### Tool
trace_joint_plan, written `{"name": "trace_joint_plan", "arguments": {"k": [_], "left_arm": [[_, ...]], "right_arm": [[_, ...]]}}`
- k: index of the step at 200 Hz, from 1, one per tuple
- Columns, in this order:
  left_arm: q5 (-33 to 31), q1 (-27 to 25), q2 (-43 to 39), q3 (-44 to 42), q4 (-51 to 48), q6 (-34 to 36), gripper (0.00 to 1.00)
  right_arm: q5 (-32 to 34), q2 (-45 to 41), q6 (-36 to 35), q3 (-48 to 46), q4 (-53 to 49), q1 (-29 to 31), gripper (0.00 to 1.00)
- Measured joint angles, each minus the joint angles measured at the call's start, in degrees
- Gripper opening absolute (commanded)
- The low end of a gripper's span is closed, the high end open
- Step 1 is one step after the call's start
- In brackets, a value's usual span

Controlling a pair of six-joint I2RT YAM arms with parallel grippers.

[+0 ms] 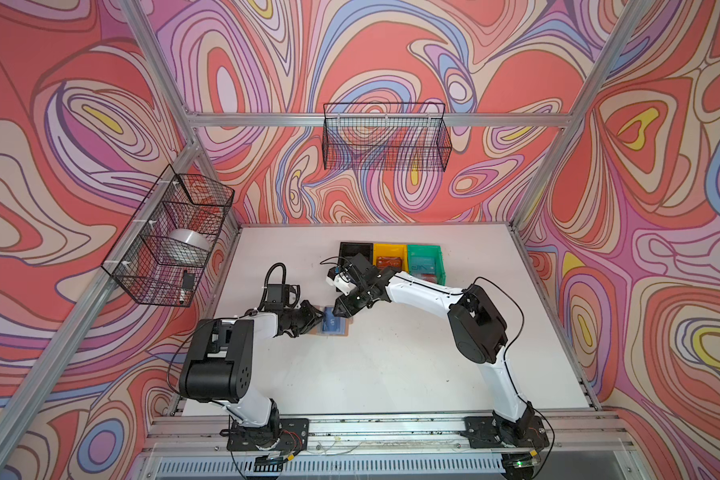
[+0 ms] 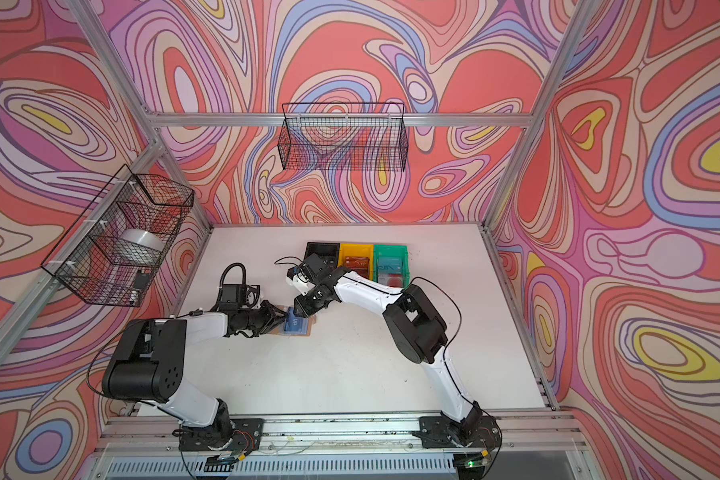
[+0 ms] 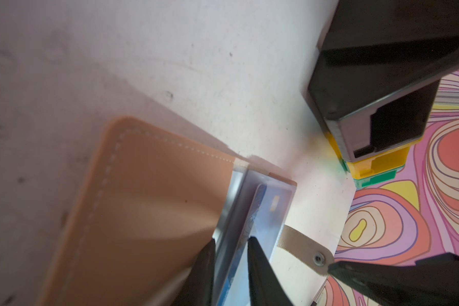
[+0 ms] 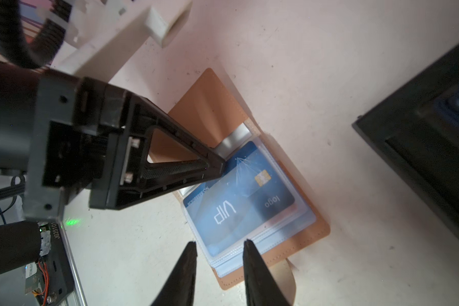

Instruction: Take the credit cards out of the card holder

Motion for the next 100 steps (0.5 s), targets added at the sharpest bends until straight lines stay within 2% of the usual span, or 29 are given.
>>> {"name": "trace_joint_plan", "arguments": {"k": [100], "left_arm": [[0.0,0.0,0.0,-0.1,0.1,0.0,0.26]], "right_arm": [[-1.5,0.0,0.5,0.7,1.1,0.9,0.35]]}}
